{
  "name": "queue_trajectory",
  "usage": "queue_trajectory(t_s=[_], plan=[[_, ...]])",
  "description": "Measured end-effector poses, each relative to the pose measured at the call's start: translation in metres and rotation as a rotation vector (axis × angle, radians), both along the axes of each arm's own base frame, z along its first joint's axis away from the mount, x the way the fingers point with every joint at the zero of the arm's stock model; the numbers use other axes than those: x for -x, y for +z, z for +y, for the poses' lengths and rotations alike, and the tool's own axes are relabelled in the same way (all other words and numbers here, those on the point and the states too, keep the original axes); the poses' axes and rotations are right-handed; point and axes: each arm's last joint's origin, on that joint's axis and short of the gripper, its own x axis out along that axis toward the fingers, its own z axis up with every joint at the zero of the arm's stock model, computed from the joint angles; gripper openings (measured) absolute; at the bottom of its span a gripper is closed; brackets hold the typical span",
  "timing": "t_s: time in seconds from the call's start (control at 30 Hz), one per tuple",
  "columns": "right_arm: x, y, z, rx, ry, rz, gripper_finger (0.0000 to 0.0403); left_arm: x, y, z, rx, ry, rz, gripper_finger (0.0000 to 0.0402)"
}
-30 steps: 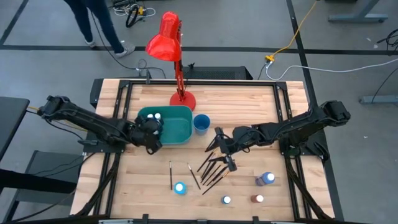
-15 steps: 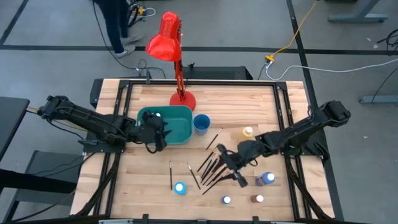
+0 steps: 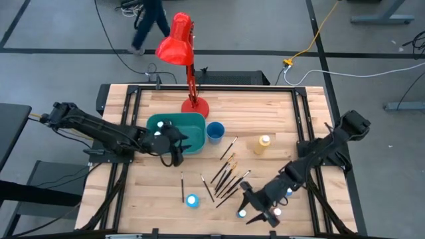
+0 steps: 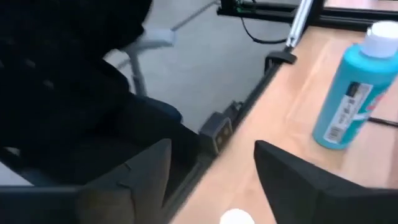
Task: Pick & Place Paint Supplies
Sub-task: Put the light blue paint bottle into the green bin
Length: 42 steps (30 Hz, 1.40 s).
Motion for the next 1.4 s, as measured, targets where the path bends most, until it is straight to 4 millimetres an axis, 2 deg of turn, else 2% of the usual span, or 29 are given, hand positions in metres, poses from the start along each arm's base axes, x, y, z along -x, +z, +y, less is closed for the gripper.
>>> queue_trajectory(t_s=[0.17, 0.4, 0.57, 0.67, 0.83, 1.03, 1.2, 1.4], plan=[[-0.003, -0.020, 0.009, 0.054, -0.001, 0.029, 0.0283, -0.007, -0.003, -0.004, 0.039, -0.033, -0.014, 0.0194], [-0.011, -0.056, 0.018, 0.109, 0.003, 0.094, 0.0288, -0.012, -0.002, -0.011, 0.074, -0.044, -0.067, 0.0194], [-0.015, -0.059, 0.021, 0.131, 0.038, 0.021, 0.0288, -0.011, -0.001, -0.016, 0.079, -0.065, -0.082, 0.0194], [-0.016, -0.061, 0.020, 0.140, 0.034, 0.033, 0.0285, -0.010, -0.001, -0.020, 0.080, -0.080, -0.082, 0.0194], [-0.015, -0.062, 0.019, 0.130, 0.057, 0.043, 0.0262, -0.009, -0.001, -0.024, 0.081, -0.095, -0.082, 0.0194], [-0.011, -0.077, 0.006, 0.094, -0.007, 0.094, 0.0235, -0.009, 0.001, -0.027, 0.087, -0.109, -0.099, 0.0194], [-0.007, -0.081, 0.000, 0.045, -0.002, 0.010, 0.0210, -0.008, 0.001, -0.028, 0.087, -0.113, -0.098, 0.0194], [-0.005, -0.086, -0.004, 0.034, -0.027, 0.043, 0.0141, -0.008, 0.001, -0.028, 0.087, -0.113, -0.098, 0.0194]])
